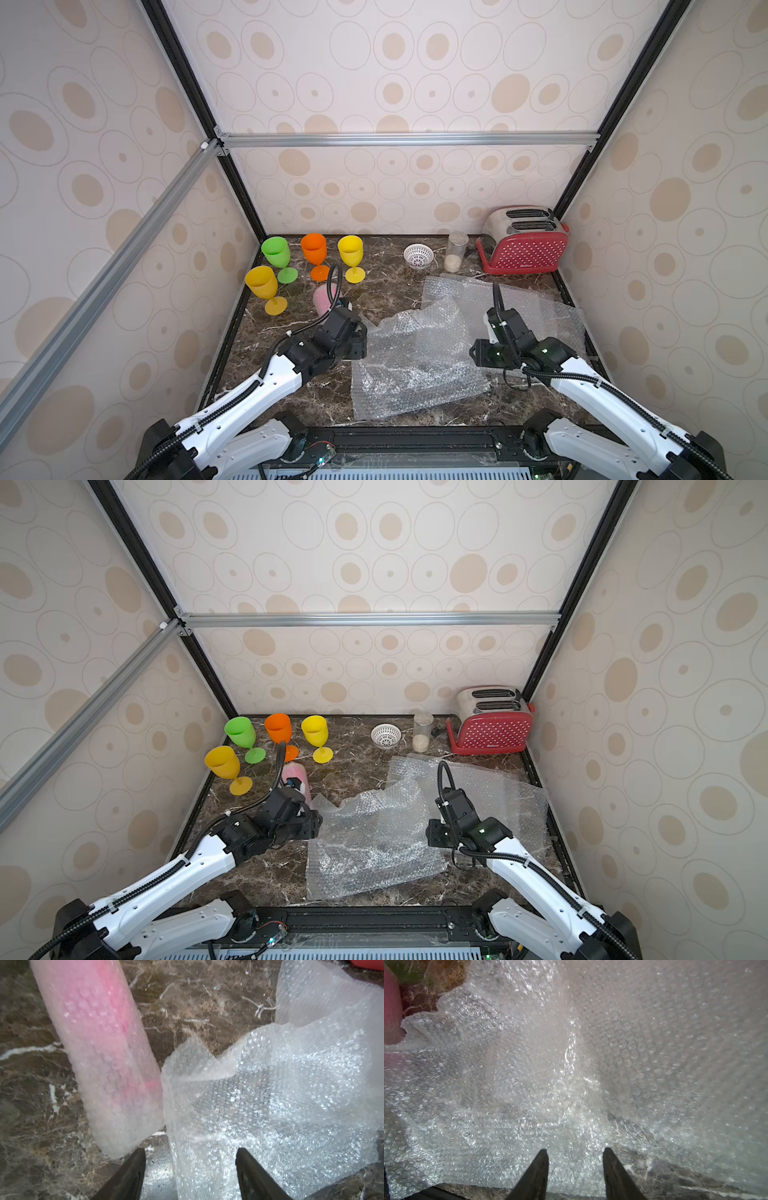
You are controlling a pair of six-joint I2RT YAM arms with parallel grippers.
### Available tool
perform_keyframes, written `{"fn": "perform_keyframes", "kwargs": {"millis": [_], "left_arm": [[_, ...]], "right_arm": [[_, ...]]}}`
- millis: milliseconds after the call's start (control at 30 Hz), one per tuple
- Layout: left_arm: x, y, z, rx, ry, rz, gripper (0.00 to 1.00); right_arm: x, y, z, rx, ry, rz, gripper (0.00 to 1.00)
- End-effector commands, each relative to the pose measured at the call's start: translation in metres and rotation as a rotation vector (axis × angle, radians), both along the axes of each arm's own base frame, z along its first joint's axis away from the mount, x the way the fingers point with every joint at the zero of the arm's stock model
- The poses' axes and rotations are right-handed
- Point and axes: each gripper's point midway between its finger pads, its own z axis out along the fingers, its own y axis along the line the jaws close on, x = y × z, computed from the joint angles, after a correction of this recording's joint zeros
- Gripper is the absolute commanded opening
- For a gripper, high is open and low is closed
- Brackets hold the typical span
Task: Unpack wine glasses from bubble wrap
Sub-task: Pick up the bubble wrap from the center of the board.
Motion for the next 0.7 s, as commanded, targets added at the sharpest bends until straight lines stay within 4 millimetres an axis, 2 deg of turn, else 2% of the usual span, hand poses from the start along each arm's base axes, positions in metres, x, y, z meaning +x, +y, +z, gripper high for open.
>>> {"fn": "perform_keyframes", "kwargs": {"millis": [0, 133, 267, 400, 467, 600, 667], "left_arm": [[-0.014, 0.008, -0.009, -0.018, 0.016, 0.083, 0.67], [-0.028, 0.004, -0.032, -0.073, 0.033, 0.076, 0.64], [-0.032, 0.0, -0.047, -0.094, 0.051, 0.06, 0.62], [-0.031, -0.003, -0.052, -0.099, 0.054, 0.049, 0.56], [-0.031, -0.004, -0.054, -0.101, 0.056, 0.047, 0.51], [-0.032, -0.004, -0.058, -0.1, 0.065, 0.047, 0.29], [-0.031, -0.005, -0.056, -0.109, 0.056, 0.047, 0.23]], "right_arm": [[-0.012, -0.01, -0.011, -0.012, 0.048, -0.047, 0.46], [-0.017, -0.018, -0.02, -0.035, 0.07, -0.079, 0.54], [-0.019, -0.019, -0.032, -0.042, 0.089, -0.086, 0.55], [-0.017, -0.016, -0.046, -0.048, 0.121, -0.082, 0.55], [-0.018, -0.012, -0.056, -0.04, 0.149, -0.074, 0.55], [-0.021, -0.002, -0.068, -0.011, 0.204, -0.047, 0.52], [-0.023, 0.003, -0.073, 0.019, 0.219, -0.039, 0.48]]}}
